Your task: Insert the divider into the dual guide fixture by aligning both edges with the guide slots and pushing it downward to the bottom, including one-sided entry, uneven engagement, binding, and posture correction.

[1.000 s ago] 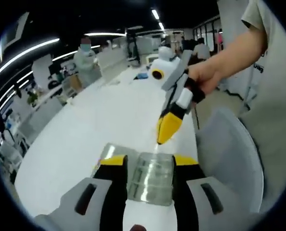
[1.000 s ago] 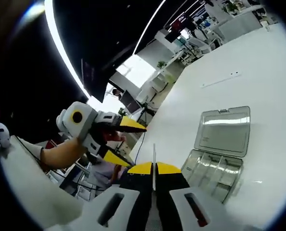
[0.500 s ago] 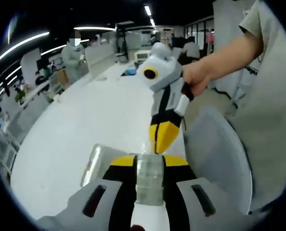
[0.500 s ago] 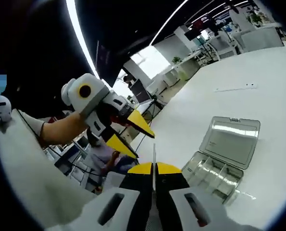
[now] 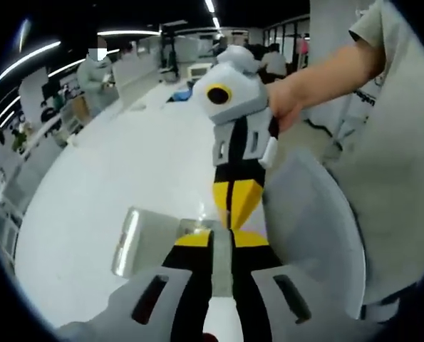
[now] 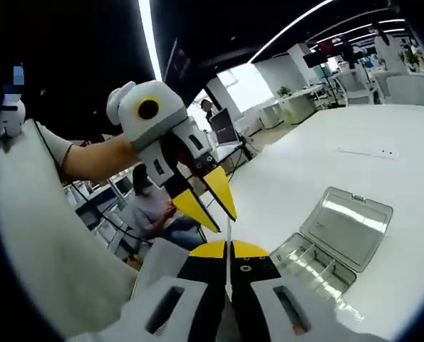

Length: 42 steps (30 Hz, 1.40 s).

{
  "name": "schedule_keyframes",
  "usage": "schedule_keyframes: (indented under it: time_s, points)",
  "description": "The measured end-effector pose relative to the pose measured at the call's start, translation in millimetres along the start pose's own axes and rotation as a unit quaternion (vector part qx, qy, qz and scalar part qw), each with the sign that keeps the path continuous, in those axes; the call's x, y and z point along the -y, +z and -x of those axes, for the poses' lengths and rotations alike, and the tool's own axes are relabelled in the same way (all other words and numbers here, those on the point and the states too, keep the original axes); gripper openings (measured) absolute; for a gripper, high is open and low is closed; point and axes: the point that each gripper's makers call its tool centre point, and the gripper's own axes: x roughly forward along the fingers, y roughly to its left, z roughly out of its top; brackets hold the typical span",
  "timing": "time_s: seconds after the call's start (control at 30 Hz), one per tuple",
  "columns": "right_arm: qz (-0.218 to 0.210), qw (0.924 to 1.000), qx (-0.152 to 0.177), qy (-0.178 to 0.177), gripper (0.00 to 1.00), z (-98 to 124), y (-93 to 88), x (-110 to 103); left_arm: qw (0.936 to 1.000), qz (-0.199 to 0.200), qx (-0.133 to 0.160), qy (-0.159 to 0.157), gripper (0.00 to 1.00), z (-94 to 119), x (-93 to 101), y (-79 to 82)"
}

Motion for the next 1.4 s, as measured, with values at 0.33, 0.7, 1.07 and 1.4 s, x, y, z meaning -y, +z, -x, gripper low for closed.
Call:
schedule_keyframes:
  time_s: [0.33,0.7,1.07,1.4]
  points:
    - [0.055,0.9983,-0.018,0.006,0.00,-3.8,-5.3,-6.1,0.9996,0.000,-0.017,-0.022,0.02,-2.4,5.9,-3.2]
    - [0.109,0.9928,-0.048,0.007,0.00,-9.3,-13.3,-9.1,0.9970,-0.003,-0.061,-0.048,0.01,-6.6,14.2,-14.8]
    - [0.139,0.9888,-0.054,0.003,0.00,-9.7,-18.0,-7.8,0.9943,0.017,-0.084,-0.064,0.00,-9.1,17.3,-20.8]
    - [0.150,0.9866,-0.064,0.003,0.00,-16.6,-27.3,-9.6,0.9892,0.016,-0.117,-0.087,0.00,-11.9,25.6,-30.2]
